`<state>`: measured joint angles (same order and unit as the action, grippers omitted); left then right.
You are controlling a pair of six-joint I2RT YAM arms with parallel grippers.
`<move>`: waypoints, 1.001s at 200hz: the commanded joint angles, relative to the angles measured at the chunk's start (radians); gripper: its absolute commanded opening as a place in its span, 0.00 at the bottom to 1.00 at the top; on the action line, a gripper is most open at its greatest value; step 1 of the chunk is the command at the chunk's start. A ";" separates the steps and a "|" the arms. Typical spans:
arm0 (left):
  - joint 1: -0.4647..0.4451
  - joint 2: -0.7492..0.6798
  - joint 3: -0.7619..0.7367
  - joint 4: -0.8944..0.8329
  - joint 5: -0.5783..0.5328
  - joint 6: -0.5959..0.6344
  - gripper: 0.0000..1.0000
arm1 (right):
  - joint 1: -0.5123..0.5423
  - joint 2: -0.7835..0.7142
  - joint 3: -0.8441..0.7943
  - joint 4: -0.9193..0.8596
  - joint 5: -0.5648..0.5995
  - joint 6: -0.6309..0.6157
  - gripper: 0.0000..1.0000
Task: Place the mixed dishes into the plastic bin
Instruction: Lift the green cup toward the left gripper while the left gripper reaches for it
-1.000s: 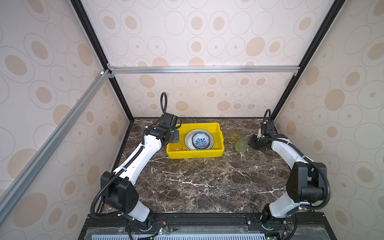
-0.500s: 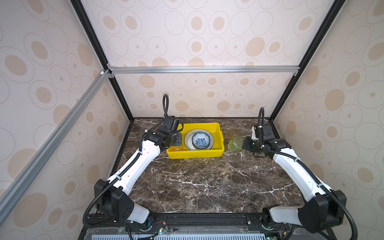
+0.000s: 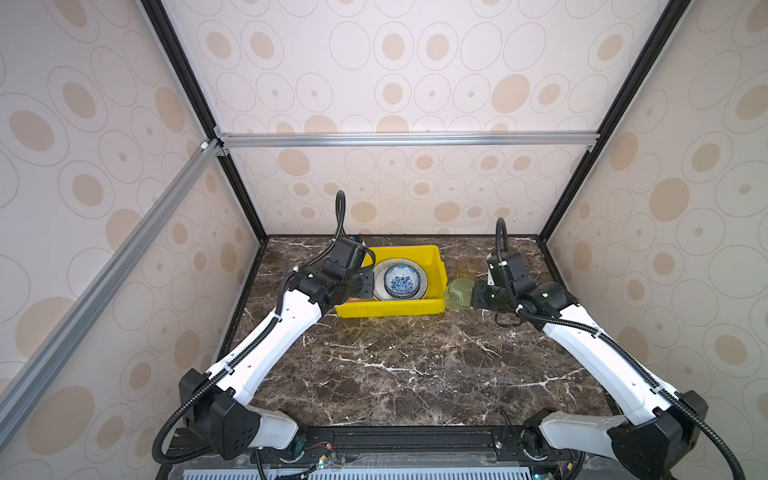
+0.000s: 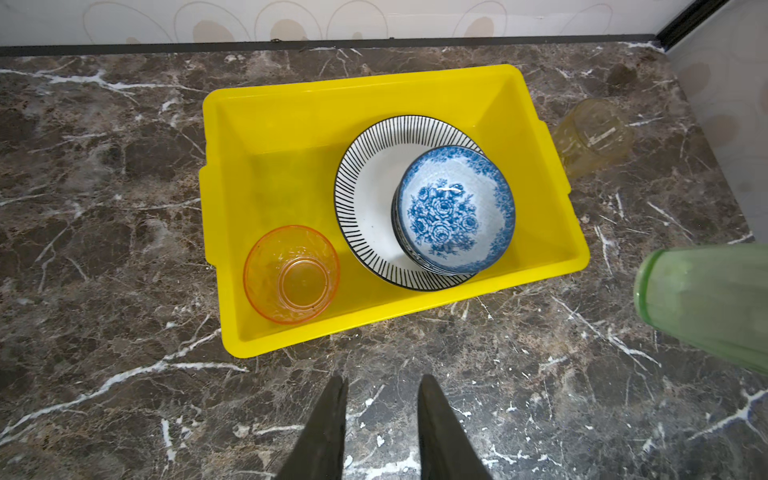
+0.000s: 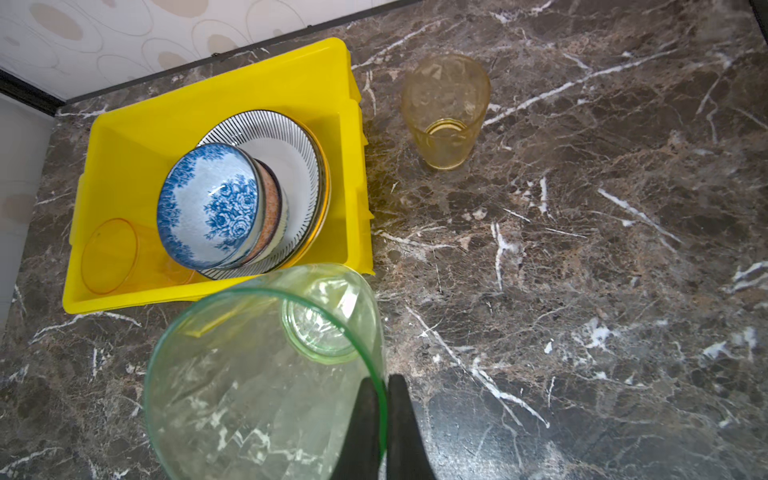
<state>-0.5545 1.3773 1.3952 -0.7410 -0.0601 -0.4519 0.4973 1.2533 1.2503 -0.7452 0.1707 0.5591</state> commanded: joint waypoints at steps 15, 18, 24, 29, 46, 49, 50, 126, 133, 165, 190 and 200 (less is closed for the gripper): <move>-0.037 -0.058 0.004 0.028 0.024 -0.041 0.30 | 0.094 0.057 0.100 -0.005 0.066 0.018 0.00; -0.041 -0.059 0.002 0.031 0.025 -0.043 0.30 | 0.101 0.063 0.107 -0.005 0.068 0.018 0.00; -0.046 -0.066 -0.001 0.039 0.031 -0.049 0.30 | 0.121 0.073 0.118 -0.001 0.079 0.020 0.00; -0.051 -0.069 -0.004 0.043 0.039 -0.053 0.30 | 0.136 0.081 0.124 0.004 0.085 0.019 0.00; -0.066 -0.084 -0.010 0.070 0.064 -0.069 0.30 | 0.179 0.116 0.150 0.016 0.095 0.018 0.00; -0.070 -0.087 -0.011 0.073 0.068 -0.073 0.30 | 0.185 0.122 0.154 0.017 0.095 0.018 0.00; -0.071 -0.088 -0.011 0.074 0.069 -0.074 0.30 | 0.187 0.126 0.156 0.018 0.097 0.018 0.00; -0.125 -0.088 -0.002 0.085 0.082 -0.076 0.30 | 0.281 0.261 0.296 0.013 0.135 -0.001 0.00; -0.128 -0.084 0.000 0.087 0.088 -0.073 0.30 | 0.284 0.266 0.300 0.013 0.137 -0.002 0.00; -0.140 -0.061 0.010 0.095 0.089 -0.073 0.31 | 0.307 0.296 0.337 0.004 0.150 -0.008 0.00; -0.152 -0.041 0.017 0.098 0.082 -0.074 0.31 | 0.331 0.311 0.352 0.003 0.170 -0.009 0.00; -0.155 -0.034 0.023 0.094 0.079 -0.075 0.31 | 0.339 0.316 0.356 0.004 0.173 -0.011 0.00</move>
<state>-0.6930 1.3258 1.3857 -0.6613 0.0246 -0.5182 0.8089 1.5528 1.5726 -0.7353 0.3092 0.5529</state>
